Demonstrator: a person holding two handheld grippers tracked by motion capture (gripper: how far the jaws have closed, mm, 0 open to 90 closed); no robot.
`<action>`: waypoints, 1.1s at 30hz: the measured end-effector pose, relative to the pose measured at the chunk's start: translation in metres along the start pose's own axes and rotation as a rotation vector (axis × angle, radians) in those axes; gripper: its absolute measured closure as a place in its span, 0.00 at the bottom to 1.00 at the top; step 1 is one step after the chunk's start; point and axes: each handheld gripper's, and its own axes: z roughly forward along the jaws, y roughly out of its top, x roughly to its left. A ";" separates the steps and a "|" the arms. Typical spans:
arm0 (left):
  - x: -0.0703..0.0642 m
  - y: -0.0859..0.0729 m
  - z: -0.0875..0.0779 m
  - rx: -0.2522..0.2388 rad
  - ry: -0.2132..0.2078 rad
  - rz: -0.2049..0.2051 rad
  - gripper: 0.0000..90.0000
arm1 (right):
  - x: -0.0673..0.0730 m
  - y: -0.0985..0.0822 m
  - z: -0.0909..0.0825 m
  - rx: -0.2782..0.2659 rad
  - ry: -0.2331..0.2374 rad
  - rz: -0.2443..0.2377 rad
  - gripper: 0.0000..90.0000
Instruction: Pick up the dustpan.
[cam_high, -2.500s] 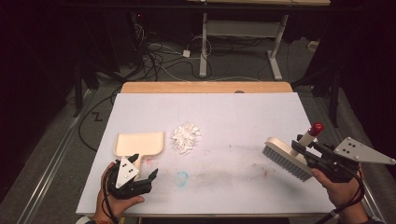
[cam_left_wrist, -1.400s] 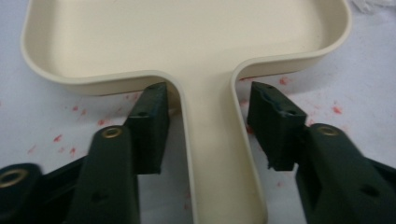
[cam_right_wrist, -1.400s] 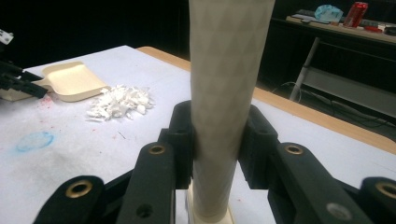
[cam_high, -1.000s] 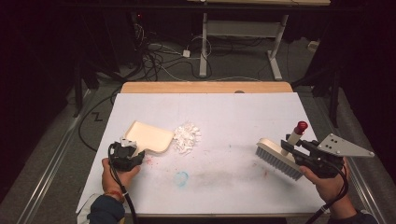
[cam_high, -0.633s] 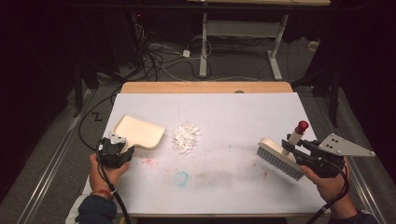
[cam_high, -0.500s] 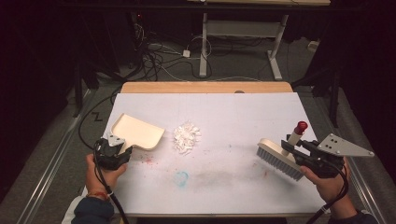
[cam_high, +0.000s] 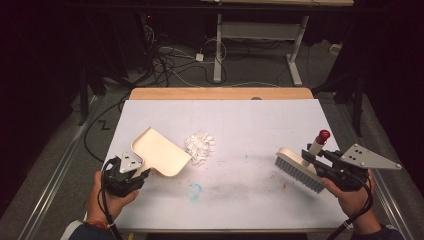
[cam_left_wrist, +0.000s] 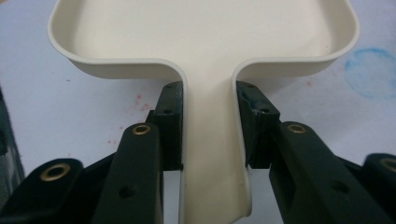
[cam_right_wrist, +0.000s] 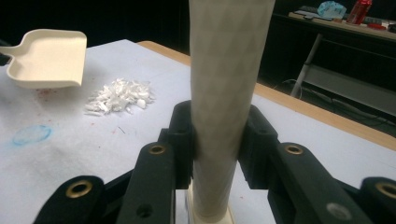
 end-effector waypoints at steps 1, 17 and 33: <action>-0.003 0.000 0.001 0.007 -0.008 0.012 0.71 | 0.000 0.000 0.000 0.000 -0.001 0.001 0.78; -0.012 -0.017 0.012 0.070 -0.111 0.021 0.71 | 0.002 0.001 0.007 -0.018 -0.013 0.007 0.78; -0.013 -0.019 0.018 0.069 -0.152 0.034 0.71 | 0.004 0.000 0.016 0.009 -0.010 -0.002 0.78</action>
